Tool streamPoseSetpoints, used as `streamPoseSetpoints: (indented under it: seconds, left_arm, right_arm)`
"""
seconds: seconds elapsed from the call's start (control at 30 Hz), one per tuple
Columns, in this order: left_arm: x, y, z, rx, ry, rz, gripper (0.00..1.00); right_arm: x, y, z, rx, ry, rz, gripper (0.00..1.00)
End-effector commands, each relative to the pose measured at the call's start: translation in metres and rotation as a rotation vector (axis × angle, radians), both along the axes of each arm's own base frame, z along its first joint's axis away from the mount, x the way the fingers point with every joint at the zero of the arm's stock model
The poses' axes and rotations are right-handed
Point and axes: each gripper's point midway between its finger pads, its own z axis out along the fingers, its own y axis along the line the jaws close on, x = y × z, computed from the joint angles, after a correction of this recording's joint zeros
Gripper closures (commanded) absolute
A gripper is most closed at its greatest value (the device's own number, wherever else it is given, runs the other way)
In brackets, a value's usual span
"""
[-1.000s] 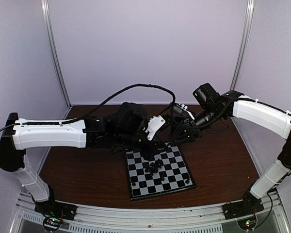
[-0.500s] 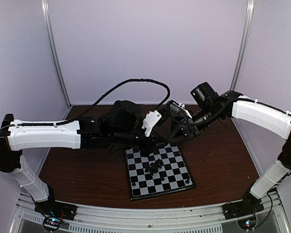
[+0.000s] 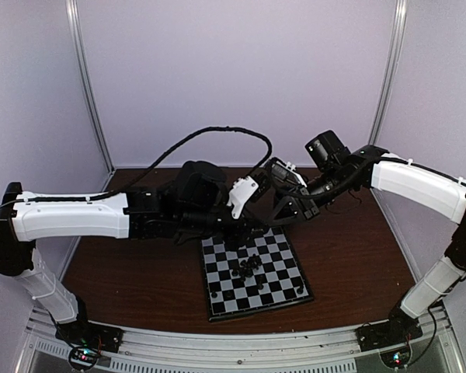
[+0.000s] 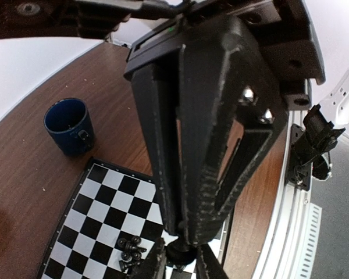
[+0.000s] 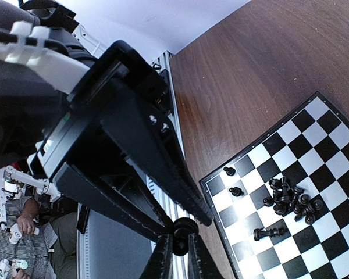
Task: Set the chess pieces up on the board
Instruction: Pass from the left arm to the right
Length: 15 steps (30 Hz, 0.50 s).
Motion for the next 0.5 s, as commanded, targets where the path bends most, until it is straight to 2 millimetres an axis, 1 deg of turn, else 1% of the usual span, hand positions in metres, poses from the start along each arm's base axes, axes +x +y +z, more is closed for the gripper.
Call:
streamPoseSetpoints:
  seconds: [0.0, 0.03, 0.1, 0.13, 0.17, 0.2, 0.27, 0.3, 0.37, 0.4, 0.47]
  left_arm:
    - [0.008, -0.003, 0.007, -0.022, -0.015, 0.026, 0.71]
    - [0.009, -0.002, 0.006, -0.017, -0.017, 0.030, 0.68]
    - [0.008, 0.001, 0.006, -0.011, -0.021, 0.027, 0.50]
    - [0.006, 0.004, 0.008, -0.010, -0.023, 0.025, 0.46]
    - [0.009, 0.010, 0.009, -0.004, -0.035, 0.050, 0.43]
    - [0.010, 0.019, 0.015, -0.007, -0.047, 0.075, 0.42]
    - [0.020, 0.043, 0.022, -0.003, -0.053, 0.179, 0.40]
    - [0.026, 0.058, 0.028, -0.005, -0.055, 0.234, 0.37]
    - [0.039, 0.090, 0.035, 0.004, -0.087, 0.352, 0.27]
    - [0.044, 0.107, 0.039, 0.012, -0.108, 0.412, 0.23]
    - [0.056, 0.140, 0.038, 0.039, -0.117, 0.524, 0.20]
  right_arm:
    - [0.000, -0.001, 0.011, 0.011, -0.083, -0.003, 0.92]
    - [0.002, -0.003, 0.008, -0.014, -0.109, -0.012, 0.92]
    - [0.010, -0.006, 0.003, -0.058, -0.165, -0.031, 0.92]
    - [0.013, -0.007, 0.001, -0.075, -0.192, -0.030, 0.92]
    - [0.015, -0.008, -0.003, -0.096, -0.210, -0.033, 0.92]
    - [0.016, -0.008, -0.008, -0.116, -0.239, -0.026, 0.92]
    - [0.018, -0.008, -0.021, -0.170, -0.300, -0.006, 0.92]
    - [0.017, -0.007, -0.028, -0.197, -0.330, 0.010, 0.92]
    - [0.011, -0.002, -0.043, -0.249, -0.402, 0.061, 0.92]
    - [0.004, 0.003, -0.052, -0.278, -0.442, 0.097, 0.92]
    - [-0.005, 0.010, -0.070, -0.340, -0.524, 0.155, 0.92]
